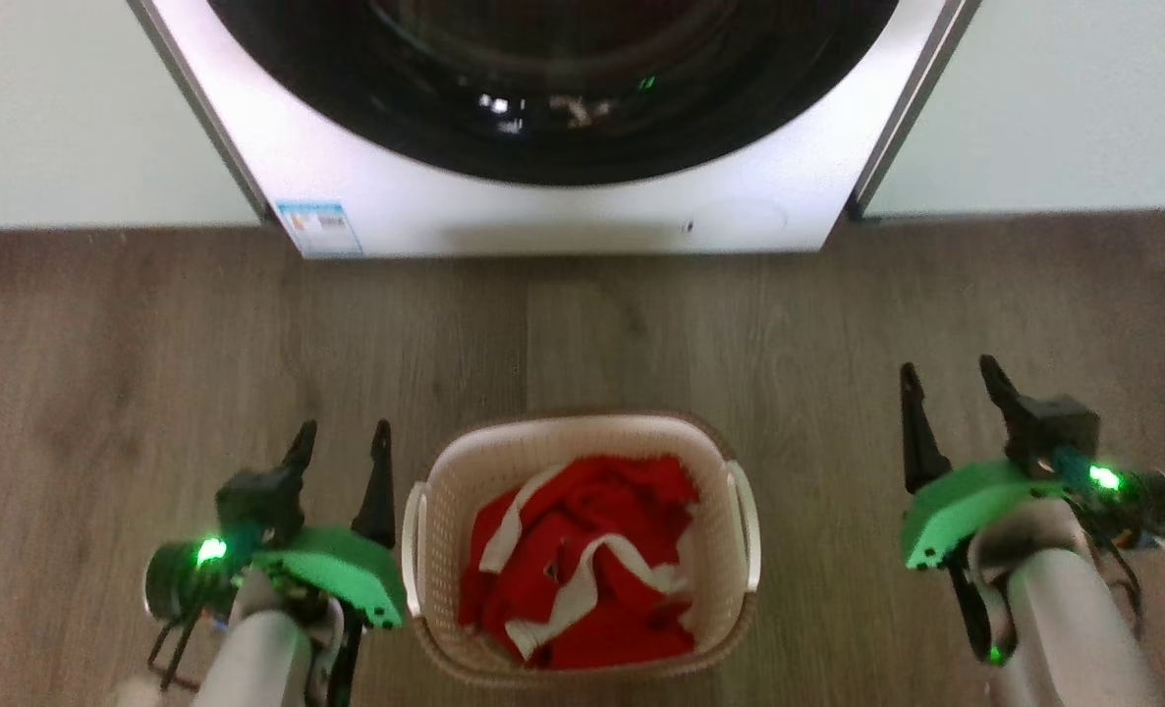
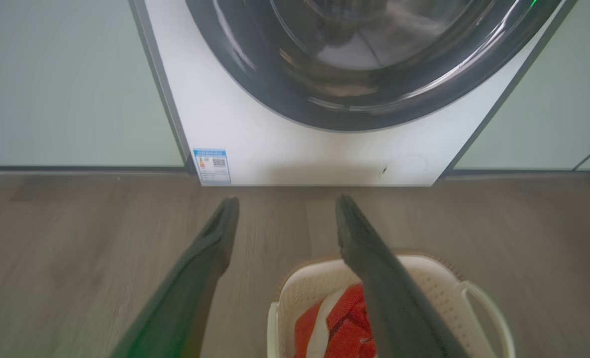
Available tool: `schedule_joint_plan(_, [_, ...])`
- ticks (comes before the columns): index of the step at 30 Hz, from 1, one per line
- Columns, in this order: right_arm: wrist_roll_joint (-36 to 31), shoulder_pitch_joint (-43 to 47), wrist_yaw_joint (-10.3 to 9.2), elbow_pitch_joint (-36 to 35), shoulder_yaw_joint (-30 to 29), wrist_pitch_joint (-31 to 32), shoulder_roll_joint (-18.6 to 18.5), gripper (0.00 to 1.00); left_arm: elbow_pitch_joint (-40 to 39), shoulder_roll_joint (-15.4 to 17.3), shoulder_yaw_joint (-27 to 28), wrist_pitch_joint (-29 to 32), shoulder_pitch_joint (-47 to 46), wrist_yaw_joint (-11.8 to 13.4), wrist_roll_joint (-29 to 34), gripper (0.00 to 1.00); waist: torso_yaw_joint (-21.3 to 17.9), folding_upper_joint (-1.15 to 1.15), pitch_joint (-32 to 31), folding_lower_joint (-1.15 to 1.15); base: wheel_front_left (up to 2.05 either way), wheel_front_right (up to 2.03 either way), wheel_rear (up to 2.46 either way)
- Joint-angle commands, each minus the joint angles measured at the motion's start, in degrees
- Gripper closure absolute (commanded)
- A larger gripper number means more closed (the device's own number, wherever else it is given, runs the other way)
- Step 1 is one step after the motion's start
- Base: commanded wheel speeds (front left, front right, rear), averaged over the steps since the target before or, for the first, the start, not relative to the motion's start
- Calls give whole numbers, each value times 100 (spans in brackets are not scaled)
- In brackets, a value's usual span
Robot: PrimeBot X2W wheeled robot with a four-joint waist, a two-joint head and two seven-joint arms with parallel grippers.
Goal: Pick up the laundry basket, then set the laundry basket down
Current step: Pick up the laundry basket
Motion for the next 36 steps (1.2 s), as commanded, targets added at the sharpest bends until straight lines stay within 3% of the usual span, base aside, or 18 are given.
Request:
schedule_joint_plan(1, [-9,-333,41,-11,188,103,-55,0,210,5,158,-47,-453,-35,111,0,53,0,451,0,0,0,0])
schedule_joint_plan(16, [334,-1298,41,1363,676,361,-55,0,2789,5,-256,-47,-2021,-470,355,0,197,0,1887,0,0,0,0])
schedule_joint_plan(36, [1721,-2035,41,3012,1532,543,-55,0,4270,5,-940,-47,-2958,-602,-17,0,260,0,2797,0,0,0,0])
